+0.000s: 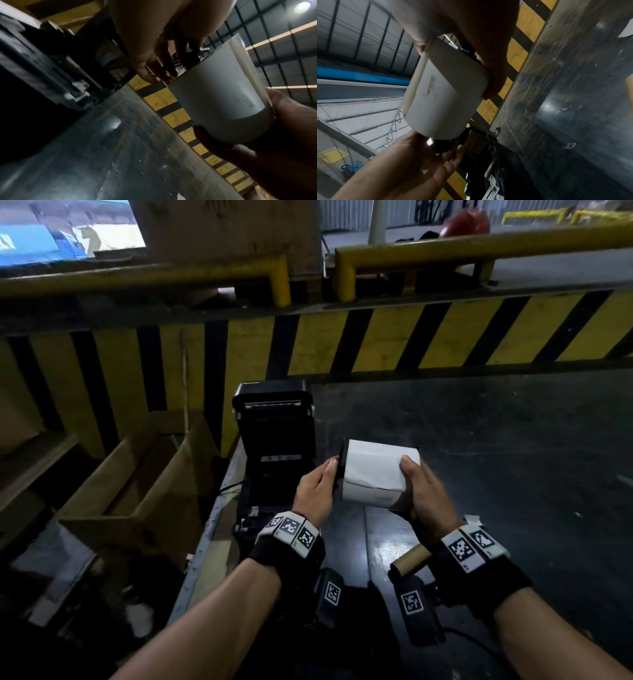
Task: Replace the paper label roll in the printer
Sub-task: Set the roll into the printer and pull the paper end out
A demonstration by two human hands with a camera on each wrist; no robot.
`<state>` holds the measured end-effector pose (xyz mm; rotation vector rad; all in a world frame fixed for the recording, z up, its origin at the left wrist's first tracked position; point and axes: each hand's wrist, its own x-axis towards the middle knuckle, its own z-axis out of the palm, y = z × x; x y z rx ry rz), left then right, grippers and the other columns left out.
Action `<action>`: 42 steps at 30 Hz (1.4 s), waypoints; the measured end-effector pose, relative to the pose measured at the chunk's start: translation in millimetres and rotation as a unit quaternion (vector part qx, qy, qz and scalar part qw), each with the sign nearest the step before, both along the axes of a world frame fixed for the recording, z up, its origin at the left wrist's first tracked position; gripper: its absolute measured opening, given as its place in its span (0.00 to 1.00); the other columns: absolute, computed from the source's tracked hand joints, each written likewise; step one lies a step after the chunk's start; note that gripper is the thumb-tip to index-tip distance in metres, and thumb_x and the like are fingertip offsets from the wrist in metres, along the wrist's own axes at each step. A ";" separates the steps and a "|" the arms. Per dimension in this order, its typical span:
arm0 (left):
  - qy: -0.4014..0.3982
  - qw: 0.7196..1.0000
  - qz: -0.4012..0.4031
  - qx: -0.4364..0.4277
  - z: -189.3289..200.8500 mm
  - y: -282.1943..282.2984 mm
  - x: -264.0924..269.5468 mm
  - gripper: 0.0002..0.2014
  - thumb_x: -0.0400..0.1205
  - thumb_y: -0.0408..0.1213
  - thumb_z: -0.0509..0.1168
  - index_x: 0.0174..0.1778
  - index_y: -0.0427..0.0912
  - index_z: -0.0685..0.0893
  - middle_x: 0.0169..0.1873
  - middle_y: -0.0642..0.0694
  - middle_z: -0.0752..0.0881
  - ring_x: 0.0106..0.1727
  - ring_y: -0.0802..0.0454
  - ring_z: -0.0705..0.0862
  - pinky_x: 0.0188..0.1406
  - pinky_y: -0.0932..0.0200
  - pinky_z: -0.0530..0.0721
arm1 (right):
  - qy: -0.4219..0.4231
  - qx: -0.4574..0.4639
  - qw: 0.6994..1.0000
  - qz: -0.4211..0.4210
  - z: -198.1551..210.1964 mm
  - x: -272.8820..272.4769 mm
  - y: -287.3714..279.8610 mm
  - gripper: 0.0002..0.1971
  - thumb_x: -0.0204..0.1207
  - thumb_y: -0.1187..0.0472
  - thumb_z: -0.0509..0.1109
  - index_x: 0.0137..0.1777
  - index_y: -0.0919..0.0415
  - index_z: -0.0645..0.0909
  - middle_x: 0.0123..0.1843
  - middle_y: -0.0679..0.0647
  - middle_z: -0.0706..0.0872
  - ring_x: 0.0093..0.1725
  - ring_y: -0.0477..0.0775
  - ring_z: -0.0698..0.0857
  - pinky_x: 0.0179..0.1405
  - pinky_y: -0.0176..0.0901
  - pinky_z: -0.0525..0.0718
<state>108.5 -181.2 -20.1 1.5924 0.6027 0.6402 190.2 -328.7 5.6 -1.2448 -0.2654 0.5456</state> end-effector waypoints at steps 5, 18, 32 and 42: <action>0.069 0.983 -0.011 0.169 13.7 34.4 -25.0 0.19 0.84 0.46 0.56 0.64 0.42 0.84 0.59 0.38 0.87 0.64 0.48 0.83 0.69 0.55 0.77 | -0.022 -0.003 1.000 -0.013 13.3 -27.1 20.6 0.11 0.75 0.50 0.66 0.56 0.48 0.83 0.57 0.57 0.87 0.58 0.61 0.85 0.52 0.63 0.86; 0.099 0.977 -0.175 -0.074 53.2 92.0 -80.0 0.19 0.78 0.54 0.64 0.54 0.43 0.85 0.47 0.45 0.84 0.46 0.53 0.84 0.49 0.60 0.81 | -0.112 -0.042 0.993 -0.019 19.2 -86.1 65.6 0.13 0.75 0.55 0.68 0.60 0.51 0.81 0.57 0.55 0.88 0.56 0.56 0.87 0.53 0.52 0.88; 0.127 0.967 -0.193 0.106 73.4 181.2 -86.0 0.21 0.76 0.46 0.70 0.66 0.49 0.79 0.42 0.58 0.88 0.33 0.73 0.84 0.43 0.71 0.82 | -0.064 -0.058 0.996 0.005 20.8 -41.1 158.6 0.09 0.78 0.57 0.60 0.53 0.53 0.81 0.60 0.64 0.85 0.58 0.62 0.84 0.57 0.60 0.81; 0.159 0.963 -0.200 0.082 39.8 227.4 -50.6 0.31 0.71 0.28 0.75 0.69 0.47 0.75 0.50 0.52 0.87 0.52 0.61 0.87 0.55 0.67 0.83 | -0.166 -0.096 0.981 0.033 -18.0 7.7 191.8 0.04 0.76 0.62 0.68 0.44 0.56 0.84 0.49 0.63 0.87 0.48 0.55 0.85 0.54 0.59 0.84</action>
